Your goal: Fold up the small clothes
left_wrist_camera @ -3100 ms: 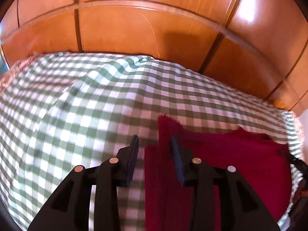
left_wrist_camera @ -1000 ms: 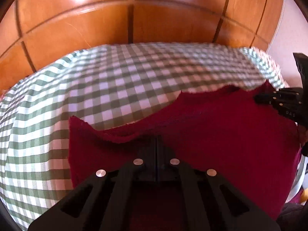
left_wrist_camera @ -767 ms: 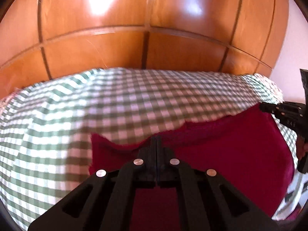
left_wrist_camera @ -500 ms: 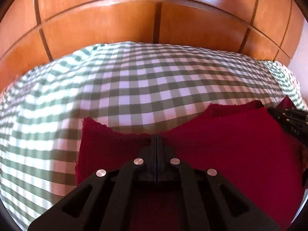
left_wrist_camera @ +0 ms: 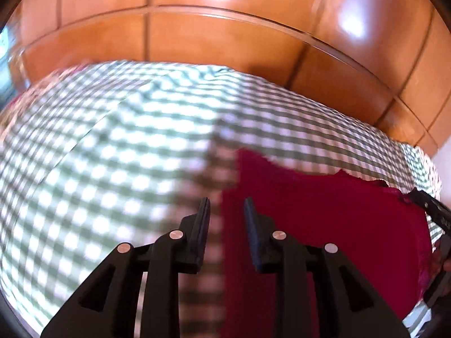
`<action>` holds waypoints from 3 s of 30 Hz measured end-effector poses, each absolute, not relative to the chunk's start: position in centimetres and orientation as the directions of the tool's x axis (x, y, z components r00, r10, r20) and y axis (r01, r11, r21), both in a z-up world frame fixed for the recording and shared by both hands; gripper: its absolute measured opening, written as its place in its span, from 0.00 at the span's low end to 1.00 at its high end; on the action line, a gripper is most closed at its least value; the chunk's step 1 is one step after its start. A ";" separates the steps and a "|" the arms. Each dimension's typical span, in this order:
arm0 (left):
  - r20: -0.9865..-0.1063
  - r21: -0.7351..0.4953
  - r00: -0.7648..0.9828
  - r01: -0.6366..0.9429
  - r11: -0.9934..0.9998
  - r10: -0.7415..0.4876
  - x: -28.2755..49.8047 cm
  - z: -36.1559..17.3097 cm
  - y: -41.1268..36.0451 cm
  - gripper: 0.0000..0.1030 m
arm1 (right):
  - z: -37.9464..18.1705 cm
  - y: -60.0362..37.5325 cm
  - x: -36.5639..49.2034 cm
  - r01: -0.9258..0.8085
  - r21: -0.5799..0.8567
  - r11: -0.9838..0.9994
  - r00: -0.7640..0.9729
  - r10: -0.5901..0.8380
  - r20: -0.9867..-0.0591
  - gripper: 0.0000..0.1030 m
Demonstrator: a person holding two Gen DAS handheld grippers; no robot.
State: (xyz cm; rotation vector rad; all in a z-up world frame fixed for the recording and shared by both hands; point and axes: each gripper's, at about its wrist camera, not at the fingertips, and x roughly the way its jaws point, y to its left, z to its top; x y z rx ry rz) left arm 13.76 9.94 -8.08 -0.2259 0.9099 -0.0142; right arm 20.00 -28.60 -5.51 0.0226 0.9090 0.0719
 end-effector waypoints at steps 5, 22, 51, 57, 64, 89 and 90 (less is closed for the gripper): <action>-0.779 -0.266 0.608 -0.095 0.959 -0.156 10.0 -8.5 12.0 0.35 | -5.8 -22.5 17.5 -0.182 0.094 0.979 0.593 0.185 -0.784 0.79; -0.731 -0.135 0.680 -0.066 0.989 -0.054 6.2 -5.8 10.4 0.46 | -10.8 -19.0 18.2 -0.175 0.055 0.983 0.559 0.145 -0.817 0.89; -0.780 -0.178 0.608 0.009 0.984 -0.147 12.5 -8.9 7.5 0.05 | -11.0 -19.0 17.9 -0.168 0.073 0.983 0.577 0.158 -0.802 0.91; -0.811 -0.053 0.584 -0.005 0.999 -0.040 12.7 -11.9 6.0 0.06 | -11.2 -19.0 18.2 -0.170 0.084 0.982 0.573 0.167 -0.802 0.92; -0.809 -0.173 0.583 -0.106 0.979 -0.079 12.2 -10.4 8.9 0.37 | -9.4 -19.9 18.1 -0.143 0.121 0.982 0.554 0.181 -0.812 0.91; -0.793 0.003 0.609 0.021 1.000 -0.011 12.7 -10.2 2.8 0.49 | -11.1 -39.8 19.5 0.352 0.032 0.935 0.501 -0.159 -0.851 0.04; -0.791 -0.005 0.611 0.018 1.000 -0.015 12.5 -9.8 2.8 0.49 | -11.0 -39.4 19.6 0.347 0.003 0.938 0.496 -0.181 -0.849 0.04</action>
